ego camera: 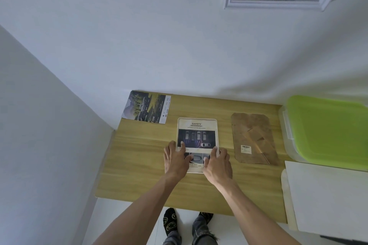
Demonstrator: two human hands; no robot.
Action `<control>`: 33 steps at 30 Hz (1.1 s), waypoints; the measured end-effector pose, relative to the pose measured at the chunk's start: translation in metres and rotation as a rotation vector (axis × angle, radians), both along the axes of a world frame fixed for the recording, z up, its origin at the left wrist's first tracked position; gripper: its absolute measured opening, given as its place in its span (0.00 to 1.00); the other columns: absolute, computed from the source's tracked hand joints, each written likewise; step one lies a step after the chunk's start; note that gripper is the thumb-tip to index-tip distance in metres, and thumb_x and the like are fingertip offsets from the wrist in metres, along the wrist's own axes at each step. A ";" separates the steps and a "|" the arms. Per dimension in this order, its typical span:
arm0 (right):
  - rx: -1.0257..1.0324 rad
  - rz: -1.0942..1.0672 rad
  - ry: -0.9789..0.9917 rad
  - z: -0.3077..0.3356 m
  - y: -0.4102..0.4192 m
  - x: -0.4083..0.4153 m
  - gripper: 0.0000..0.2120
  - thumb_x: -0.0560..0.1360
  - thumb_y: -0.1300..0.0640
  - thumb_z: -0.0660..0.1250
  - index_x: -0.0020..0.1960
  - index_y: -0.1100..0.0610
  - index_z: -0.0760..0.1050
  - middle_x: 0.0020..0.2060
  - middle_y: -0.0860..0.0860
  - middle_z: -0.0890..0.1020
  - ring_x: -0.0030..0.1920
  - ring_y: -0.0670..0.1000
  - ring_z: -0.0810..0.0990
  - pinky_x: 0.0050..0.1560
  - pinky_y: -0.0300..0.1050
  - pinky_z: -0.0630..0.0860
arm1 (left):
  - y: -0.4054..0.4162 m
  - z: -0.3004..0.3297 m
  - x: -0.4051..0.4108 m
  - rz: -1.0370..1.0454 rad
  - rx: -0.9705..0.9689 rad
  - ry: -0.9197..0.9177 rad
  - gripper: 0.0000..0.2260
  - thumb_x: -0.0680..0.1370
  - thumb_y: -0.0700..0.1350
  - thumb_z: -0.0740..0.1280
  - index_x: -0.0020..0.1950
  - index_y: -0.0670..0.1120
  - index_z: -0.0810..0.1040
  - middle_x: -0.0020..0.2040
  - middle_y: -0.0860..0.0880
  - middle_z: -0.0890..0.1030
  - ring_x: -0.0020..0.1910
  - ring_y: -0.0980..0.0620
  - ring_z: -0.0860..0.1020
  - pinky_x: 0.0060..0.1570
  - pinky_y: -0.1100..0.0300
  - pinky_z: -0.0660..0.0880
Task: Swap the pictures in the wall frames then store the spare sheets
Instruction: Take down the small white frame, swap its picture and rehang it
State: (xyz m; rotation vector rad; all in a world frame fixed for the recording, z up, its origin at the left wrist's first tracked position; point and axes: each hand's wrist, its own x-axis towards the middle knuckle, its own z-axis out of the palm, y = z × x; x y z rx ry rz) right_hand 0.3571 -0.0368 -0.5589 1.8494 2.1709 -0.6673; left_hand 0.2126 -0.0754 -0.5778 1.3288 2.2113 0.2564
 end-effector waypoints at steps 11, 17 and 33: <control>-0.001 0.042 0.126 -0.006 -0.003 -0.023 0.31 0.84 0.49 0.51 0.80 0.63 0.47 0.80 0.61 0.48 0.80 0.57 0.45 0.79 0.50 0.47 | -0.003 0.000 -0.002 -0.054 -0.067 0.029 0.41 0.79 0.60 0.61 0.80 0.42 0.42 0.78 0.44 0.49 0.75 0.44 0.54 0.74 0.51 0.55; -0.100 -0.003 0.112 -0.005 -0.002 -0.028 0.35 0.83 0.51 0.53 0.80 0.64 0.39 0.79 0.62 0.43 0.80 0.60 0.40 0.79 0.54 0.40 | -0.004 -0.002 -0.007 -0.090 -0.063 0.031 0.40 0.79 0.62 0.60 0.80 0.42 0.45 0.78 0.45 0.49 0.74 0.44 0.54 0.74 0.51 0.55; -0.118 -0.171 0.376 0.012 -0.001 -0.029 0.27 0.76 0.59 0.60 0.75 0.55 0.66 0.61 0.55 0.80 0.54 0.57 0.82 0.51 0.48 0.79 | -0.006 -0.004 -0.014 0.058 0.126 -0.041 0.19 0.79 0.44 0.66 0.70 0.50 0.72 0.74 0.50 0.62 0.66 0.47 0.62 0.67 0.55 0.64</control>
